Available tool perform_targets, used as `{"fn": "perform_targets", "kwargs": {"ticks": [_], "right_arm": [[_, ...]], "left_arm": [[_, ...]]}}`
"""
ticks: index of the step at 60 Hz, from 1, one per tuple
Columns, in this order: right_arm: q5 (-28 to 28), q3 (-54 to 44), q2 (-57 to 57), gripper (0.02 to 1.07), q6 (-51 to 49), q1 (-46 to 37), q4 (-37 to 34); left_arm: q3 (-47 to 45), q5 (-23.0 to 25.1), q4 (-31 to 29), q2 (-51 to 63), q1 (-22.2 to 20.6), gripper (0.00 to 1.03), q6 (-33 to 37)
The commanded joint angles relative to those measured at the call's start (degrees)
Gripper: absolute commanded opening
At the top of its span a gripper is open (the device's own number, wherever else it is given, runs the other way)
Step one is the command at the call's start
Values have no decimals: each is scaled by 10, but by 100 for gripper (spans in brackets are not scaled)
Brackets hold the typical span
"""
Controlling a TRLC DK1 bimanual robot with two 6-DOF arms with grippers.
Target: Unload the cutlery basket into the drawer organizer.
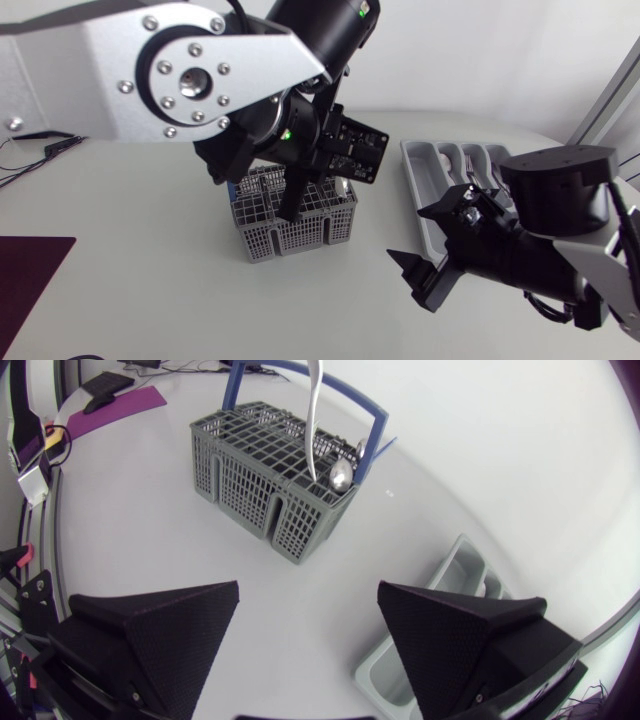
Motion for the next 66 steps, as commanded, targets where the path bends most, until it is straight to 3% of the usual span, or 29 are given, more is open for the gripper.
{"fn": "perform_targets", "kwargs": {"ticks": [1,14,19,32,52,63,66], "right_arm": [[11,-18,-26,102,11,7,2],[43,-27,-84,102,11,20,22],[59,-28,-101,102,11,33,29],[114,-32,-128,102,10,84,57],[167,-53,-130,96,-43,112,120],[183,-65,-109,86,-76,116,159],[186,-66,-103,79,-83,116,168]], "left_arm": [[15,-6,-13,-12,-11,3,-58],[59,8,-62,-11,-44,3,-254],[99,50,-95,-3,-42,3,-347],[146,157,-117,17,-5,4,-502],[188,258,-176,67,13,4,-579],[201,264,-185,76,11,4,-588],[204,267,-189,79,12,4,-590]]}}
